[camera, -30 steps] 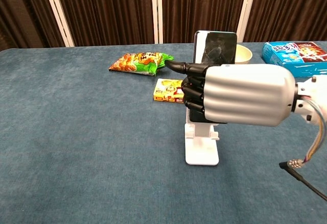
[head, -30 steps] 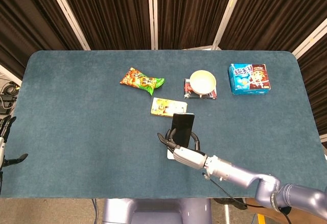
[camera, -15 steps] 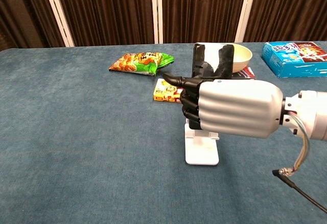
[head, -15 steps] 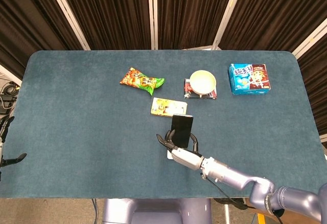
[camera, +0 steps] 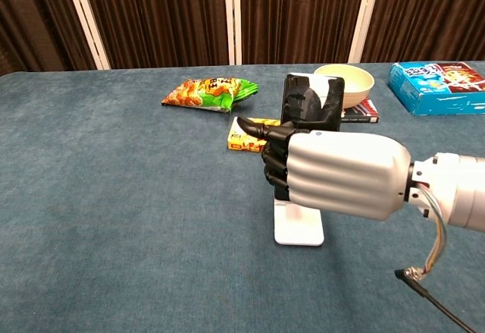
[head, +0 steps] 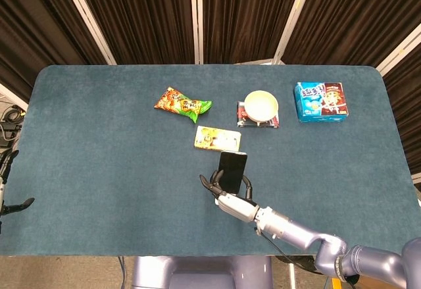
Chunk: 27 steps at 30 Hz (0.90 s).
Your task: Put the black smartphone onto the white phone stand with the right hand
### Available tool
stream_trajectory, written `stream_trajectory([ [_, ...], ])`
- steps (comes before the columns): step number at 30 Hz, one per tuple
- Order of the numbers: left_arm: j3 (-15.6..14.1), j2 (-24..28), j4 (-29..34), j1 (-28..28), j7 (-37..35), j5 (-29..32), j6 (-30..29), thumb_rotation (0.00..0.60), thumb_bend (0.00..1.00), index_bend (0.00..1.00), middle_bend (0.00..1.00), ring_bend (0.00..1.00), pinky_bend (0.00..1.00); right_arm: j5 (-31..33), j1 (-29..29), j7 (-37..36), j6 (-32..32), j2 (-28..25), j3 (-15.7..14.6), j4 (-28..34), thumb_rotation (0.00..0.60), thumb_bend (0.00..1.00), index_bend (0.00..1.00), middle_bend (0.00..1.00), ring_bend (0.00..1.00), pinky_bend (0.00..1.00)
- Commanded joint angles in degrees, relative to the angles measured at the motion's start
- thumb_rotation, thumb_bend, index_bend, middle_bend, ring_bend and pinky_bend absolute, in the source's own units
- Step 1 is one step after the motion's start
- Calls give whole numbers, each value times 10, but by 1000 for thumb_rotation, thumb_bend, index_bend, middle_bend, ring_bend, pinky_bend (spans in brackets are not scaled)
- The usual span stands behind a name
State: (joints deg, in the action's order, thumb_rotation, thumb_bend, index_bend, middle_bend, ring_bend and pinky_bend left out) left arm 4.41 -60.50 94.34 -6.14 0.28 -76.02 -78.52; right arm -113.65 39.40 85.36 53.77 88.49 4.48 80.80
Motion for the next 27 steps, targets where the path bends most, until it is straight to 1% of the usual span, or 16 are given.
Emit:
stream_trajectory([
  [1, 0, 0, 0, 0, 0, -1, 0, 600, 0, 0, 0, 0, 0, -2, -1, 0, 2, 2, -3, -2, 600, 540, 586, 536, 404, 114],
  [18, -1, 0, 2, 0, 1, -2, -1, 600, 0, 0, 0, 0, 0, -29, -1, -2, 30, 21, -8, -41, 600, 540, 576, 504, 399, 103],
  [27, -1, 0, 2, 0, 1, -2, 0, 600, 0, 0, 0, 0, 0, -24, -6, 5, 34, 23, -4, -43, 600, 539, 574, 487, 386, 93],
])
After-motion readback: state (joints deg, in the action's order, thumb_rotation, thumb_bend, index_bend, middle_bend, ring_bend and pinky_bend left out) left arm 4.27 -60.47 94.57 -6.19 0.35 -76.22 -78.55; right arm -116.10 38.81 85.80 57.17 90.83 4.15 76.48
